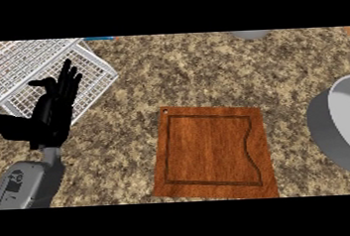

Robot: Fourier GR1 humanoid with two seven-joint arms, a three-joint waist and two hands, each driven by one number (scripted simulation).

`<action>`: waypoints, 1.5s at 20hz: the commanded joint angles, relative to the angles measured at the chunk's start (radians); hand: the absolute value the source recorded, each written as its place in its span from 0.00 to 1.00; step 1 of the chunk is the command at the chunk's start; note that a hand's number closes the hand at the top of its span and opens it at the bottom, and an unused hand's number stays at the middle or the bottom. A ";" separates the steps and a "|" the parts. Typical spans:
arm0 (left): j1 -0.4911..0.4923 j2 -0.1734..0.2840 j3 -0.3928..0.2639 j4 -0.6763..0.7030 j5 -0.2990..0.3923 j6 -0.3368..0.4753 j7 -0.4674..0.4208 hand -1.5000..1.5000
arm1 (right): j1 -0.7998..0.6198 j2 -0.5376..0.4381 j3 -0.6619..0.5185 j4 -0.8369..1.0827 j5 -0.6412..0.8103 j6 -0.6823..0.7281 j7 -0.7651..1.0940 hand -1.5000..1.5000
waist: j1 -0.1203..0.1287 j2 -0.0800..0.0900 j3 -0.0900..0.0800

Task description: Pick the eggplant from the cutting board and place it in the pot

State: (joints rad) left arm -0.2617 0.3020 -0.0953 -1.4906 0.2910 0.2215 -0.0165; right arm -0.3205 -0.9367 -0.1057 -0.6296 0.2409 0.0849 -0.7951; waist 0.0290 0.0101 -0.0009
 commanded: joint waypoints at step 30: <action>-0.005 0.018 0.057 -0.069 -0.004 -0.001 0.035 0.50 | -0.146 -0.205 -0.378 0.420 -0.422 0.565 0.015 0.00 | 0.000 0.003 0.013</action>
State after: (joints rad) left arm -0.2388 0.2909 -0.0744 -1.5269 0.2871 0.2114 0.0122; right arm -0.4713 -1.0840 -0.4455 -0.2422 -0.1471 0.5052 -0.7176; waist 0.0220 0.0175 0.0059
